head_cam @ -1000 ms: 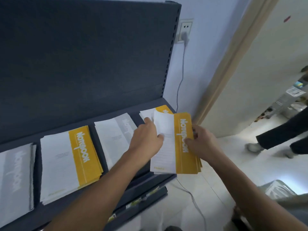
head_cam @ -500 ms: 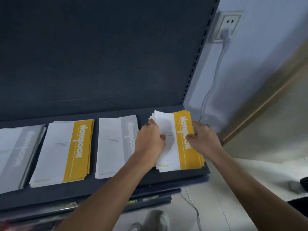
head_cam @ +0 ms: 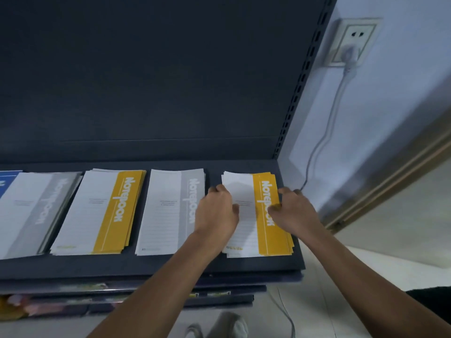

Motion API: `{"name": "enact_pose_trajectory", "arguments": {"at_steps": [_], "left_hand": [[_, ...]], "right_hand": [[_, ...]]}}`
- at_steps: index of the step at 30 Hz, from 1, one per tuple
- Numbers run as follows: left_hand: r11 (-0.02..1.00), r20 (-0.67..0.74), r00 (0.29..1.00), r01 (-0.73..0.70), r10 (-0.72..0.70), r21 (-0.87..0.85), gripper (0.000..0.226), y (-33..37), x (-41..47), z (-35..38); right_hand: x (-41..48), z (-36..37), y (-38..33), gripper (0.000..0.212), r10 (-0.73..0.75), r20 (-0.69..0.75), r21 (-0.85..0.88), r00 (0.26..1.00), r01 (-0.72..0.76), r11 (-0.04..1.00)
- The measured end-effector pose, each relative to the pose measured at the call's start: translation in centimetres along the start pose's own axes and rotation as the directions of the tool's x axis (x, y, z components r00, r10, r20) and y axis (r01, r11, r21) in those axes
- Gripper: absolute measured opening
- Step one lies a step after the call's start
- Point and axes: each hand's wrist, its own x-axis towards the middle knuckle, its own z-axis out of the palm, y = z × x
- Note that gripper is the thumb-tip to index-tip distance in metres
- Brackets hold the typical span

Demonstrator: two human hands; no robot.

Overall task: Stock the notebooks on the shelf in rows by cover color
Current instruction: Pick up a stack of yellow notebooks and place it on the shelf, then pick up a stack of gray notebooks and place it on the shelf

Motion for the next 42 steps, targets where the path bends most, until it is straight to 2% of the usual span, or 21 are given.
{"name": "enact_pose_trajectory", "arguments": {"at_steps": [5, 9, 15, 18, 29, 35, 42], "left_hand": [[0.998, 0.008, 1.000, -0.029, 0.029, -0.062, 0.027, -1.7, 0.4, -1.4], [0.992, -0.033, 0.998, -0.063, 0.059, -0.110, 0.032, -5.4, -0.1, -4.8], [0.990, -0.174, 0.979, 0.090, -0.108, -0.108, 0.031, -15.6, -2.4, -11.4], [0.978, -0.202, 0.958, 0.191, -0.205, -0.087, 0.029, -22.1, -5.2, -14.5], [0.927, -0.379, 0.846, 0.349, -0.375, -0.137, 0.028, -47.6, -15.5, -26.5], [0.904, -0.408, 0.810, 0.413, -0.421, -0.113, 0.028, -58.4, -19.6, -31.7], [0.882, -0.414, 0.782, 0.449, -0.466, -0.144, 0.029, -67.9, -20.0, -36.1]], "right_hand": [[0.1, -0.2, -2.8, 0.048, -0.107, -0.131, -0.093, 0.986, 0.095, 0.991], [-0.1, 0.6, -8.5, 0.050, -0.270, -0.089, -0.049, 0.959, 0.267, 0.963], [-2.5, 4.4, -19.0, 0.050, -0.541, 0.049, -0.009, 0.840, 0.542, 0.841], [-4.5, 6.7, -24.3, 0.046, -0.619, 0.073, -0.004, 0.782, 0.621, 0.784], [-16.4, 18.8, -51.0, 0.050, -0.798, 0.163, 0.088, 0.580, 0.798, 0.597], [-21.6, 23.8, -61.5, 0.047, -0.836, 0.208, 0.103, 0.508, 0.838, 0.536], [-23.3, 28.0, -71.7, 0.044, -0.857, 0.236, 0.106, 0.458, 0.864, 0.492]]}}
